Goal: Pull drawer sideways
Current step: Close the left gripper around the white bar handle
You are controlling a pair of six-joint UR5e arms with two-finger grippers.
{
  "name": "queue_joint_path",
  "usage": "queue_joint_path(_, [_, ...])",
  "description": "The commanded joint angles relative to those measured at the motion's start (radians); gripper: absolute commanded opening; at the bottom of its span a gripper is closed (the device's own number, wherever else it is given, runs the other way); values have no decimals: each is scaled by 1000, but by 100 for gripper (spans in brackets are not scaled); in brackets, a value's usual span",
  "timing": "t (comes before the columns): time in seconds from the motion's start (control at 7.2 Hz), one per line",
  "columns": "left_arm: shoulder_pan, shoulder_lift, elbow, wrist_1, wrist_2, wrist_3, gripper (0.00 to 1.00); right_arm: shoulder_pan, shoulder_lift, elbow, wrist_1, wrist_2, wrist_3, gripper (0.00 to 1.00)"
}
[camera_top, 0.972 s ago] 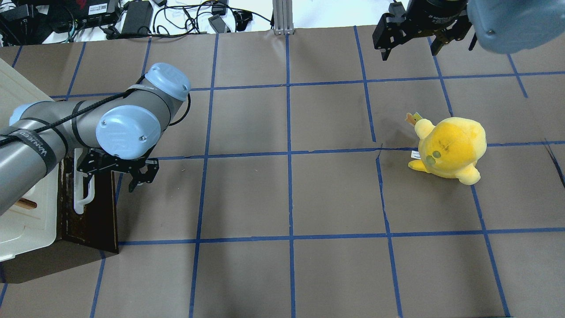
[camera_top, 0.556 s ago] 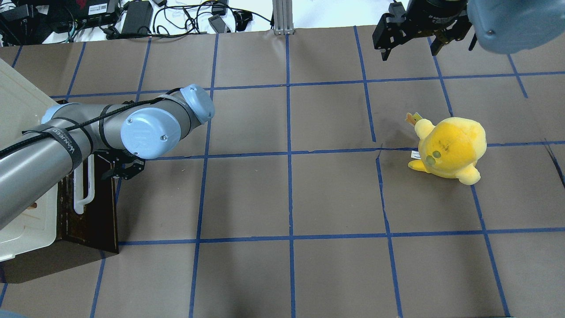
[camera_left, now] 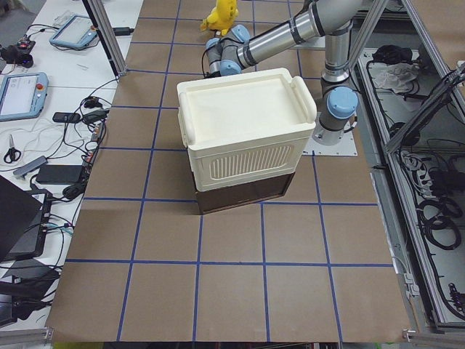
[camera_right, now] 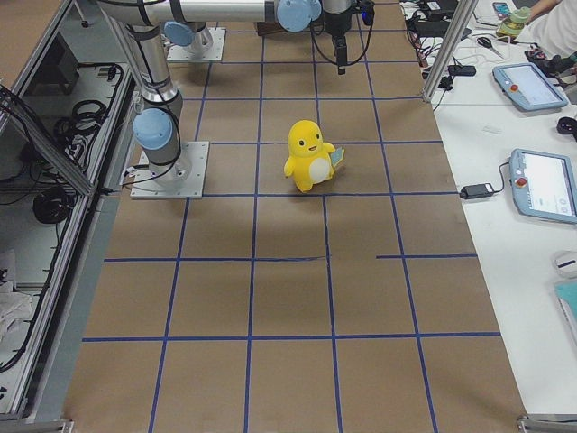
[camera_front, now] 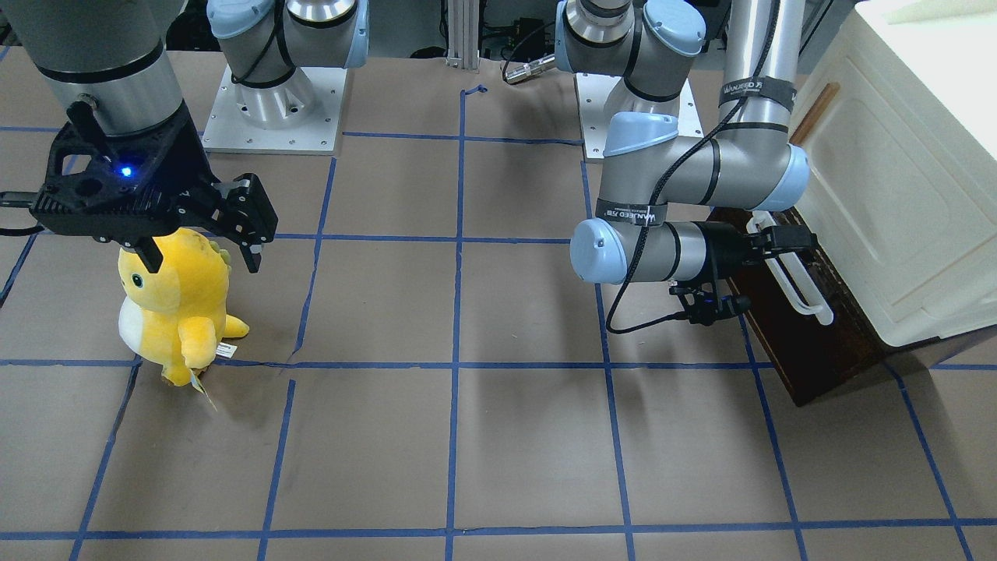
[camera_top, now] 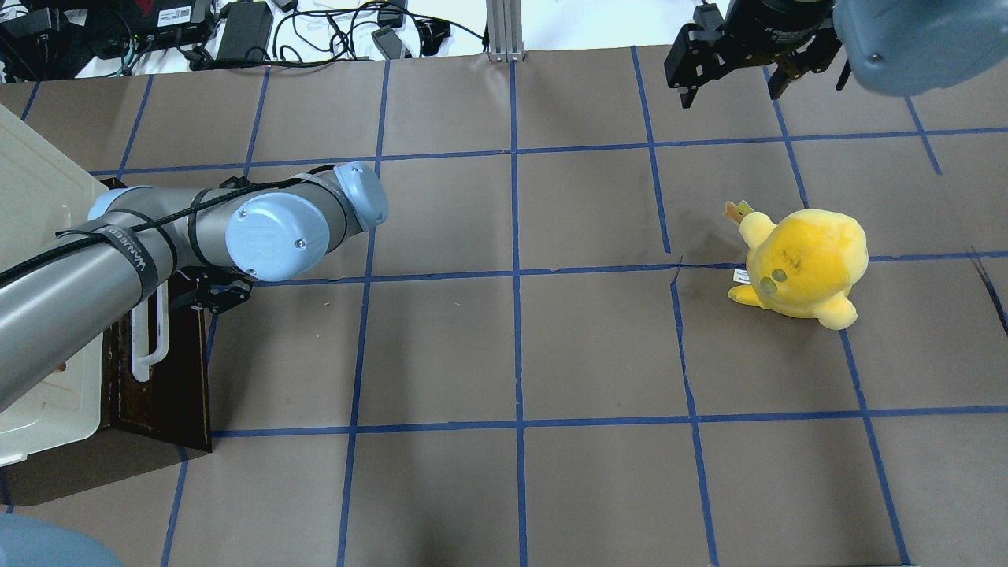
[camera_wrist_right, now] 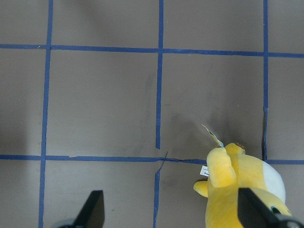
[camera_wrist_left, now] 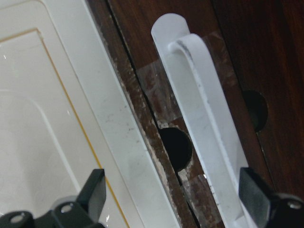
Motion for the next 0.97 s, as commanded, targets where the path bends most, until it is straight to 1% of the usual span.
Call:
queue_joint_path(0.0, [1, -50, 17, 14, -2, -32, 100, 0, 0, 0, 0, 0, 0, 100])
queue_joint_path(0.14, [1, -74, 16, 13, -8, -90, 100, 0, 0, 0, 0, 0, 0, 100])
queue_joint_path(0.56, [1, -90, 15, -3, -2, -100, 99, 0, 0, 0, 0, 0, 0, 100])
queue_joint_path(0.69, [1, -82, 19, -44, 1, -89, 65, 0, 0, 0, 0, 0, 0, 100])
queue_joint_path(0.83, [1, -84, 20, -61, 3, -91, 33, 0, 0, 0, 0, 0, 0, 100])
